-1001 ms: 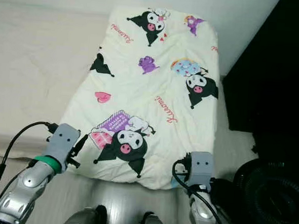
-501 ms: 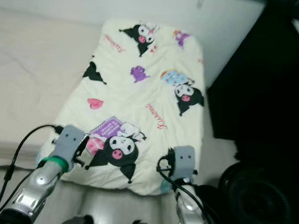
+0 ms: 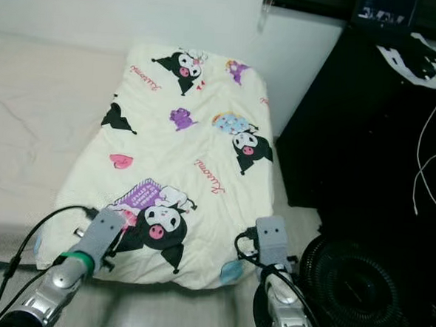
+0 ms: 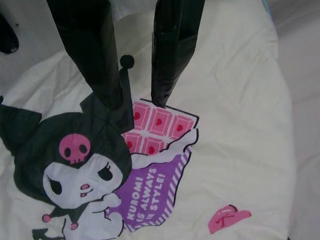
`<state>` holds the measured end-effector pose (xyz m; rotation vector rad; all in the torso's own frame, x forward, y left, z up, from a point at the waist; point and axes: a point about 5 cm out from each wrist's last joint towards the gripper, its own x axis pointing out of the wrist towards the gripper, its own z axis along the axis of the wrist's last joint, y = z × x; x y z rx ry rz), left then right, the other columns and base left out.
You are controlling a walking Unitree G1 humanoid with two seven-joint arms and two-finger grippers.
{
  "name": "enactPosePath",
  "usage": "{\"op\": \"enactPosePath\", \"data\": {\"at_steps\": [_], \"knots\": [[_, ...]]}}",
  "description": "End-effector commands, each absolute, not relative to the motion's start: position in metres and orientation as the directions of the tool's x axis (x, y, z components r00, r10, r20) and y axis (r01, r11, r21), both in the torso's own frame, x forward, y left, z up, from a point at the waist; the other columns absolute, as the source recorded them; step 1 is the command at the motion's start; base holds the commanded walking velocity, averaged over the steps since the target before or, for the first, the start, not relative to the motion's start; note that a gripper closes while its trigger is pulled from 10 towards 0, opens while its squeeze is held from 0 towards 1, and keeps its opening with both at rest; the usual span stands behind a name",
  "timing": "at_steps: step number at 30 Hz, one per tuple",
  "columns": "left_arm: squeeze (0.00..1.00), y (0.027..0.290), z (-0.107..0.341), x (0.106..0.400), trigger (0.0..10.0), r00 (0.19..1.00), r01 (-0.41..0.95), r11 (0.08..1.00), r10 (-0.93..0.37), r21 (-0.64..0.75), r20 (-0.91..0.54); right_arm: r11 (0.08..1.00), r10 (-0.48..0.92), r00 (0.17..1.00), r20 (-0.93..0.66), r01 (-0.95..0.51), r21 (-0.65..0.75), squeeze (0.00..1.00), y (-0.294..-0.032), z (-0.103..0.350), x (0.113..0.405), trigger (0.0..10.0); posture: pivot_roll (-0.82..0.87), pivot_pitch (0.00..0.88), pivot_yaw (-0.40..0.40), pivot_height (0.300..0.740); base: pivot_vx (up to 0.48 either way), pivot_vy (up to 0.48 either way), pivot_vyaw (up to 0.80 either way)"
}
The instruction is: Clean up the room
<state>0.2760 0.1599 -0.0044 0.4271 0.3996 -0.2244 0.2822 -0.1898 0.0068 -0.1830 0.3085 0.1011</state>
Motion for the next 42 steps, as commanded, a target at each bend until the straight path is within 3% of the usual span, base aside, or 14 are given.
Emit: {"op": "enactPosePath", "data": {"at_steps": [1,19,42], "knots": [[0.00,0.160,-0.012,0.270,10.0,0.882,0.318,0.878,-0.137,0.357,-0.450,0.972,0.113,0.935,-0.336,-0.175,-0.159,0.00,-0.179,0.001,0.279,10.0,-0.05,0.000,-0.036,0.740,0.000,0.000,0.00],[0.00,0.176,-0.012,0.269,10.0,0.898,0.253,0.911,-0.095,0.327,-0.429,0.966,0.218,0.908,-0.358,-0.253,-0.053,0.00,-0.145,-0.012,0.268,10.0,-0.04,0.000,-0.012,0.740,0.000,0.000,0.00],[0.00,0.167,-0.011,0.270,10.0,0.904,0.246,0.924,-0.111,0.293,-0.412,0.971,0.180,0.942,-0.285,-0.216,-0.102,0.00,-0.165,0.007,0.286,10.0,-0.05,0.006,-0.015,0.740,0.000,0.000,0.00]]}}
